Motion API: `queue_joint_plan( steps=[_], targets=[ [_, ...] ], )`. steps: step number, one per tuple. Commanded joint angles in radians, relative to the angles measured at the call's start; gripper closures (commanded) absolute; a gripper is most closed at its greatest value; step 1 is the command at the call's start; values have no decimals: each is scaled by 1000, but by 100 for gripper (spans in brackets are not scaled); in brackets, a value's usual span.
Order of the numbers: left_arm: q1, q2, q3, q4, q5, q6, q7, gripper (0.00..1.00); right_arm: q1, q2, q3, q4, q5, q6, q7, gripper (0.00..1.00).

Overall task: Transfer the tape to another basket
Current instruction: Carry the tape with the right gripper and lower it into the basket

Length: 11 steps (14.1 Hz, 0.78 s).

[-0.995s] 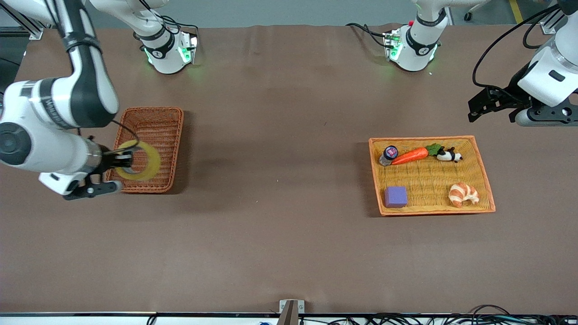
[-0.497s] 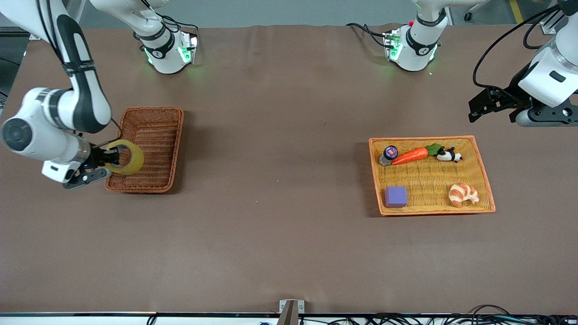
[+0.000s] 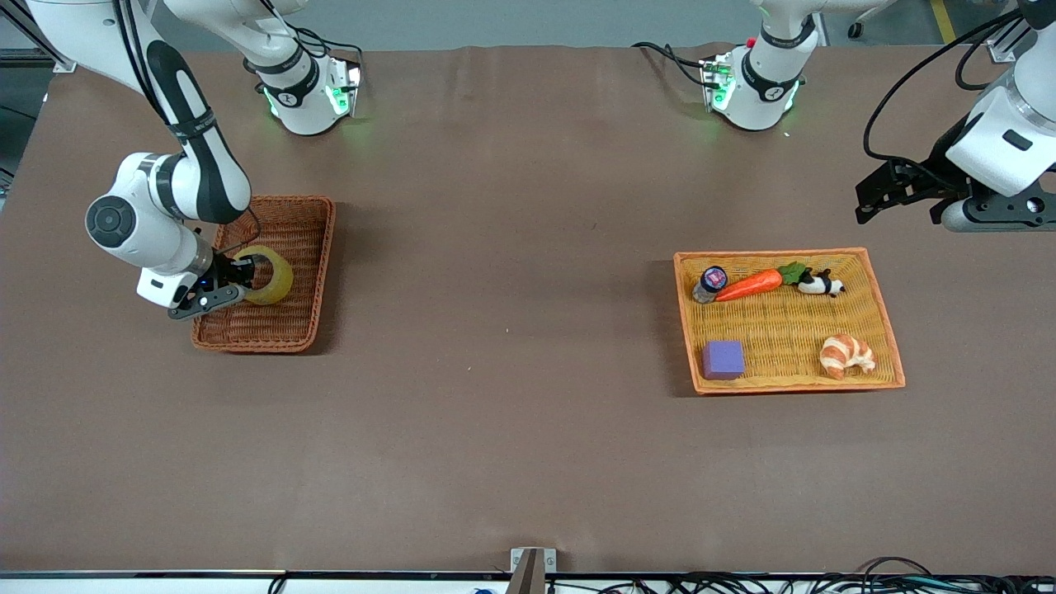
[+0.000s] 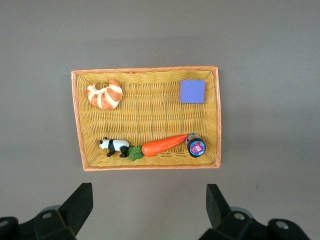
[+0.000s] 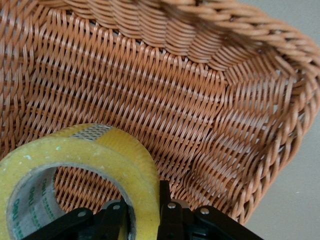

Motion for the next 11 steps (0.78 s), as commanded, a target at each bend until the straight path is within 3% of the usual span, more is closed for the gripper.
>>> queue_joint_plan(
  steps=[1, 2, 3, 4, 5, 7, 9, 11],
  targets=[
    [8, -15, -4, -16, -8, 13, 13, 0, 6, -53, 1, -72, 24, 48, -24, 93],
    [8, -15, -4, -16, -8, 13, 13, 0, 8, -52, 3, -71, 24, 48, -21, 82],
    [8, -15, -4, -16, -8, 13, 13, 0, 8, -46, 4, -69, 24, 48, -20, 51],
    [8, -15, -4, -16, -8, 13, 13, 0, 8, -46, 6, -66, 25, 48, -15, 13],
    [8, -15, -4, -16, -8, 13, 13, 0, 8, -46, 7, -60, 33, 36, -12, 0],
    [8, -15, -4, -16, -8, 13, 13, 0, 6, -69, 12, 19, 70, -76, -9, 0],
    [8, -15, -4, -16, -8, 14, 13, 0, -11, -105, 13, 184, 70, -303, 31, 0],
    [9, -15, -4, -15, -8, 14, 13, 0, -31, -115, 12, 336, 70, -440, 103, 0]
  ],
)
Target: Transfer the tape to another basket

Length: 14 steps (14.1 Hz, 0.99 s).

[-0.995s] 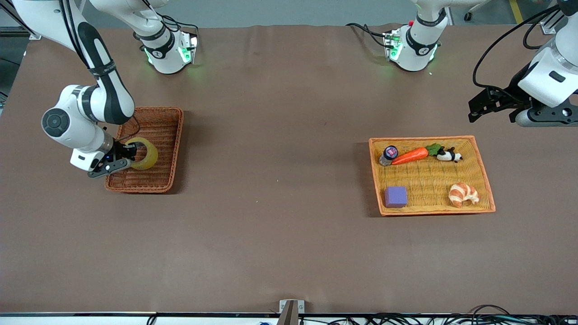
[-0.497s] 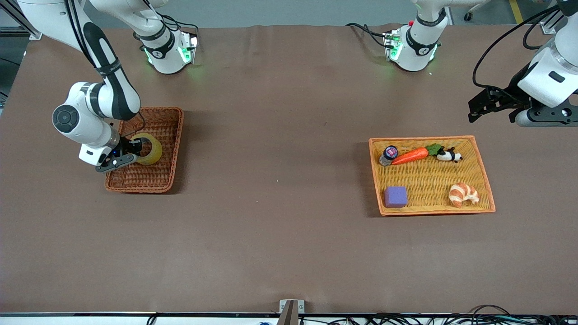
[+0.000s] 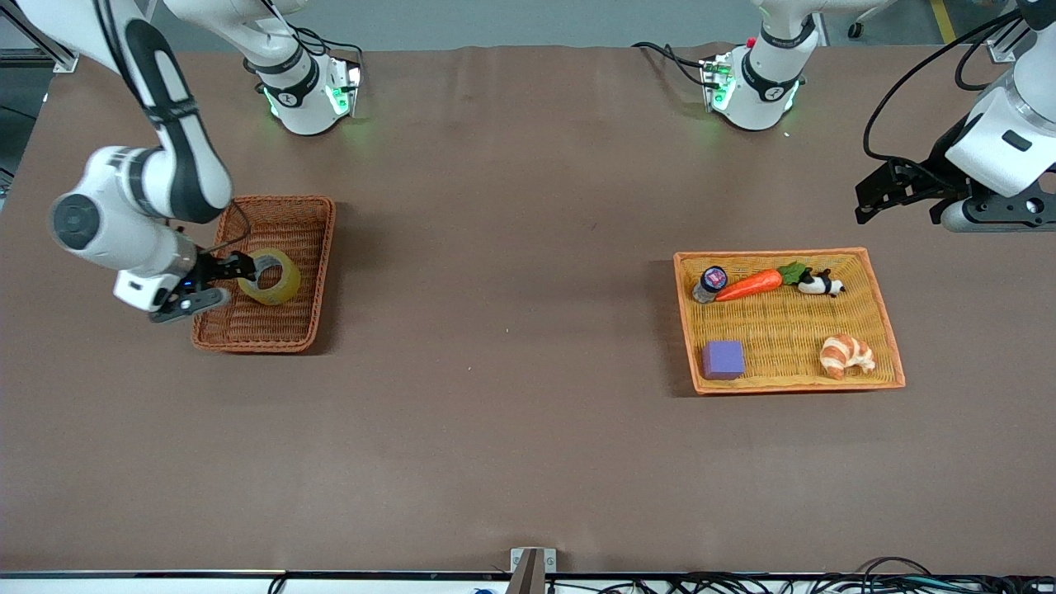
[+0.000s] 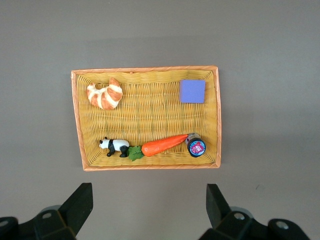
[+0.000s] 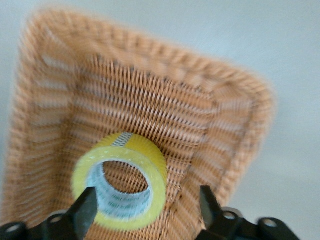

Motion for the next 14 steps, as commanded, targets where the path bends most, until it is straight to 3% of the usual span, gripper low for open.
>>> queue_joint_plan(
  steps=[1, 4, 7, 10, 14],
  targets=[
    [9, -14, -4, -12, -8, 14, 13, 0, -26, -37, 7, 178, 25, -147, 114, 0],
    [9, -9, -4, -9, -8, 14, 13, 0, -27, -48, 7, 320, 12, -194, 268, 0],
    [9, -9, -4, -8, -8, 12, 13, 0, -52, -48, 8, 465, -29, -222, 274, 0],
    [9, -8, -4, -8, -8, 12, 13, 0, -69, -42, 10, 664, -61, -403, 291, 0],
    [9, -6, -3, -6, -8, 14, 13, 0, -98, -98, 20, 723, -47, -639, 475, 0]
  ],
)
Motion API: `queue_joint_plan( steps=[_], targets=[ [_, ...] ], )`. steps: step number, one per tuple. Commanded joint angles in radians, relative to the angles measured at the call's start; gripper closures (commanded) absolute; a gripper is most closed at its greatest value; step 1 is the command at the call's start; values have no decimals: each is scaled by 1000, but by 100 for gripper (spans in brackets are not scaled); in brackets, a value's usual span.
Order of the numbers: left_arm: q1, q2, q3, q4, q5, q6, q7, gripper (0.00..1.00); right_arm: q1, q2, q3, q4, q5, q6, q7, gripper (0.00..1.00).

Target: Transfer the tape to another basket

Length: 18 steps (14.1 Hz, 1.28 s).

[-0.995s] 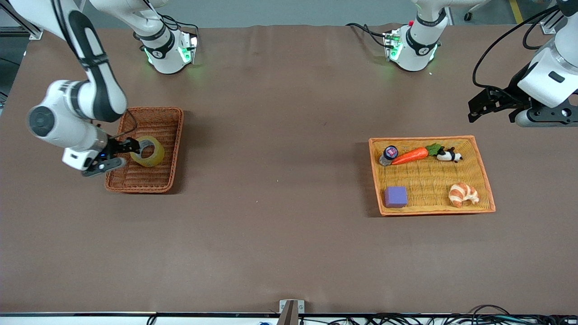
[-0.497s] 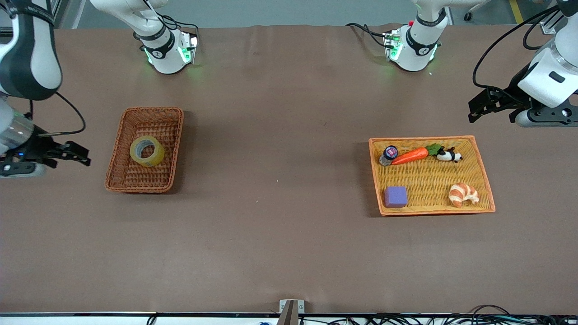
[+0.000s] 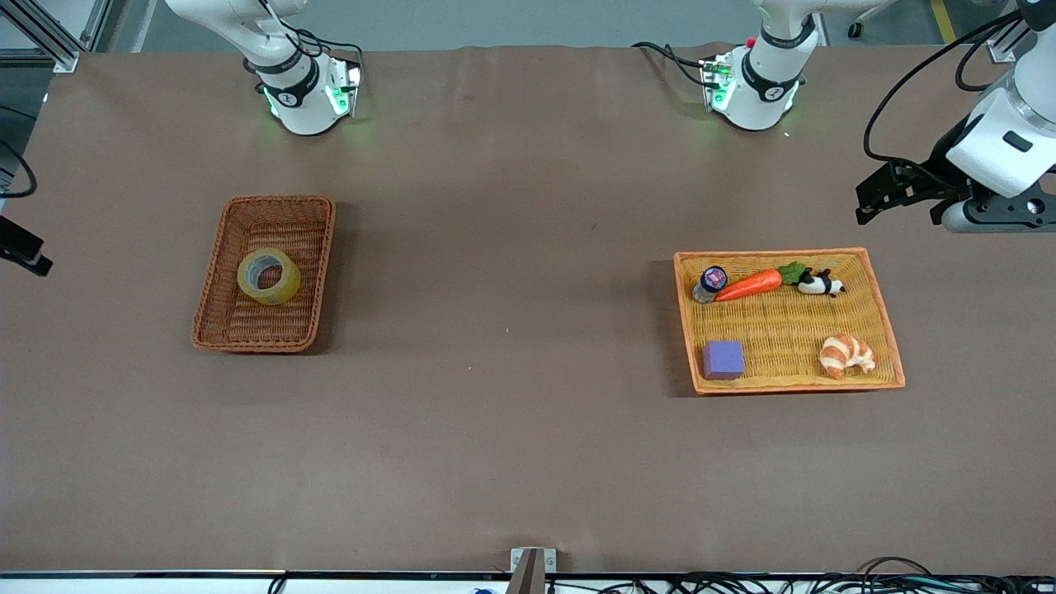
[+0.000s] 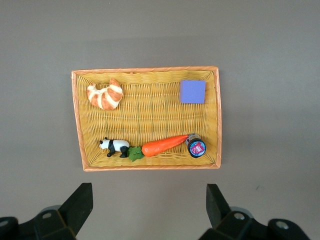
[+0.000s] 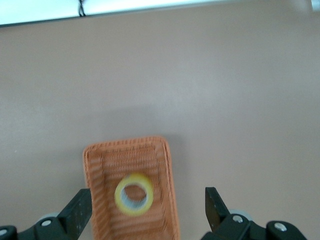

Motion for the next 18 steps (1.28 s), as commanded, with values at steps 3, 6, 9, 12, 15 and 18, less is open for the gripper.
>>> queue_joint_plan(
  steps=[3, 6, 9, 12, 15, 18],
  targets=[
    [8, -7, -2, -5, -8, 9, 12, 0, -51, -67, 64, -25, 2, -75, 43, 0],
    [8, -7, 0, -5, -8, 11, 12, 0, -20, -63, 63, -24, -6, -50, 25, 0],
    [8, -1, 0, -5, -8, 13, 12, 0, -17, -63, 63, -13, -9, -58, -7, 0],
    [6, 0, -2, 1, -8, 6, 12, 0, -15, -61, 63, -5, -9, -61, -20, 0],
    [6, 1, -2, 1, -8, 8, 10, 0, -2, -61, 67, -7, -9, -64, -11, 0],
    [8, 1, 0, 1, -8, 8, 12, 0, -3, -61, 67, -7, -9, -65, -12, 0]
  ],
)
